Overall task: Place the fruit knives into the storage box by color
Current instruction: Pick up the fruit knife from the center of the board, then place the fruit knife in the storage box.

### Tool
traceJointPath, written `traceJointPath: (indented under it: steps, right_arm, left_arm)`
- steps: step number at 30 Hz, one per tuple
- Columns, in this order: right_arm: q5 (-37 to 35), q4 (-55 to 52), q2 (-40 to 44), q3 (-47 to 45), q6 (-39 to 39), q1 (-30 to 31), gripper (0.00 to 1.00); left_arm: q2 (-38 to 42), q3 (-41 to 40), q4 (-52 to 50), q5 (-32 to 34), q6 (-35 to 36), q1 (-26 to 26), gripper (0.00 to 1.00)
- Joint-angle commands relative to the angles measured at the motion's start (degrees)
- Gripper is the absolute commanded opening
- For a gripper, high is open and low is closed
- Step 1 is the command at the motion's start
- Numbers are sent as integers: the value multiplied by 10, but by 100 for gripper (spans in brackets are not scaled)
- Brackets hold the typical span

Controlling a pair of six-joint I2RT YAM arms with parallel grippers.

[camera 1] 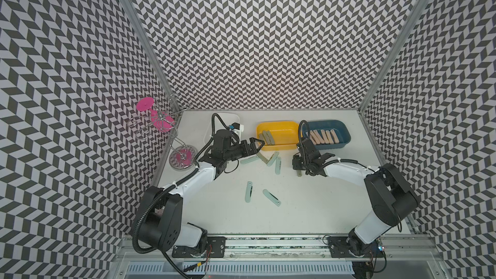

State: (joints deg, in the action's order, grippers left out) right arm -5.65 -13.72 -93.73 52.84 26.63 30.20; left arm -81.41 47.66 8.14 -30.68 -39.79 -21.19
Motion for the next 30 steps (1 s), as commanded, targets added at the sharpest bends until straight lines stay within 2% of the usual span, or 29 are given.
traceJointPath:
  steps: [1,8,12,21,30]
  right_arm:
    - [16,3,35,23,6,2,17]
    - [45,-9,59,88,1,2,17]
    - [56,-3,44,142,2,1,17]
    - [61,19,-80,288,2,-1,17]
    - [64,61,-212,375,2,-17,17]
  left_arm:
    - [-8,15,18,8,-1,0,100]
    - [-24,37,18,9,0,1,100]
    - [-45,60,19,9,1,1,100]
    - [-98,123,8,10,9,8,100]
    - [-121,148,5,4,13,25,100]
